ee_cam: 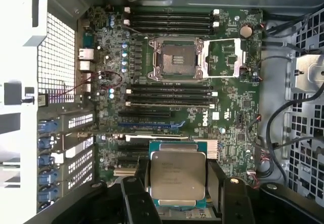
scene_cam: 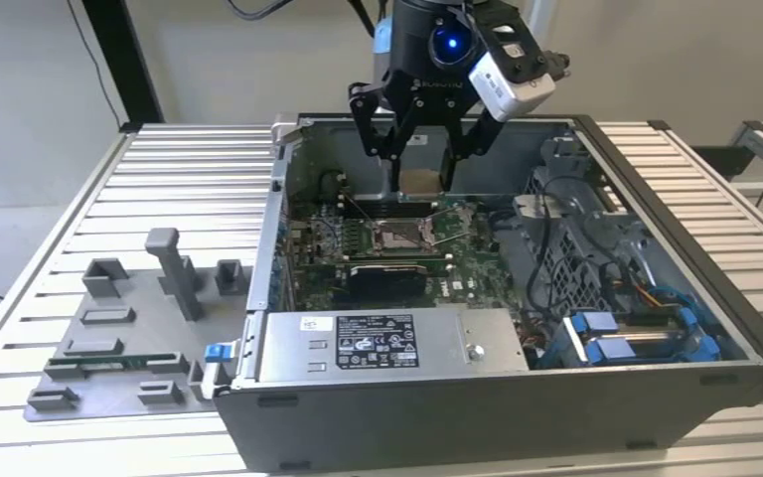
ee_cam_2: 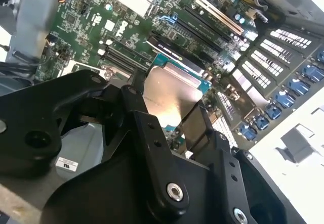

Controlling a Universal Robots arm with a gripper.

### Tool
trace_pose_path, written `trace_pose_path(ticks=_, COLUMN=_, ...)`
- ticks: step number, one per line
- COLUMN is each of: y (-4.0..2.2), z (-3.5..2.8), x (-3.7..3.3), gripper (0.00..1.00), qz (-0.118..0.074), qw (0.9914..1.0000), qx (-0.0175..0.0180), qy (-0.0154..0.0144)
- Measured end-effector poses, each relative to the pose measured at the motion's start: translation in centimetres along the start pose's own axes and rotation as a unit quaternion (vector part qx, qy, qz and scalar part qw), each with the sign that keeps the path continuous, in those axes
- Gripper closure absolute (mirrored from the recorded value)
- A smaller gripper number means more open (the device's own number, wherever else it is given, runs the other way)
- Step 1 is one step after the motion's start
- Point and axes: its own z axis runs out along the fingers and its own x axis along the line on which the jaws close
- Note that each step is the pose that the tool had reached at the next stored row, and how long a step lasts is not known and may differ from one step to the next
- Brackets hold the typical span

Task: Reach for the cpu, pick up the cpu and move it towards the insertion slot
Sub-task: 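Pick up the cpu and move it towards the insertion slot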

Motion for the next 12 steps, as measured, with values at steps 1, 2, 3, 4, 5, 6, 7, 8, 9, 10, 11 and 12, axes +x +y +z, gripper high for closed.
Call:
trace_pose_path(ticks=1, y=0.01, z=0.00, x=0.00, gripper=1.00, qz=0.000, qw=1.00000, qx=0.0000, qy=0.0000)
trace_pose_path(ticks=2, y=0.03, z=0.01, x=0.00, gripper=1.00, qz=0.000, qw=1.00000, qx=0.0000, qy=0.0000)
trace_pose_path(ticks=3, y=0.05, z=0.00, x=0.00, gripper=1.00, qz=0.000, qw=1.00000, qx=0.0000, qy=0.0000)
trace_pose_path(ticks=4, y=0.06, z=0.00, x=0.00, gripper=1.00, qz=0.000, qw=1.00000, qx=0.0000, qy=0.0000)
trace_pose_path(ticks=5, y=0.07, z=0.01, x=0.00, gripper=1.00, qz=0.000, qw=1.00000, qx=-0.0001, qy=0.0000)
trace_pose_path(ticks=6, y=0.07, z=0.03, x=0.00, gripper=1.00, qz=0.000, qw=1.00000, qx=-0.0001, qy=-0.0001)
trace_pose_path(ticks=7, y=0.10, z=0.03, x=0.00, gripper=1.00, qz=0.000, qw=1.00000, qx=-0.0001, qy=0.0000)
trace_pose_path(ticks=8, y=0.12, z=0.03, x=0.00, gripper=1.00, qz=0.000, qw=1.00000, qx=0.0000, qy=0.0000)
trace_pose_path(ticks=9, y=0.15, z=0.03, x=0.00, gripper=1.00, qz=0.000, qw=1.00000, qx=0.0000, qy=0.0000)
trace_pose_path(ticks=10, y=0.19, z=0.04, x=0.00, gripper=1.00, qz=0.000, qw=1.00000, qx=0.0000, qy=0.0000)
trace_pose_path(ticks=11, y=0.26, z=0.05, x=0.01, gripper=1.00, qz=0.000, qw=1.00000, qx=0.0000, qy=0.0000)
trace_pose_path(ticks=12, y=0.31, z=0.07, x=0.00, gripper=1.00, qz=0.000, qw=1.00000, qx=-0.0001, qy=-0.0001)
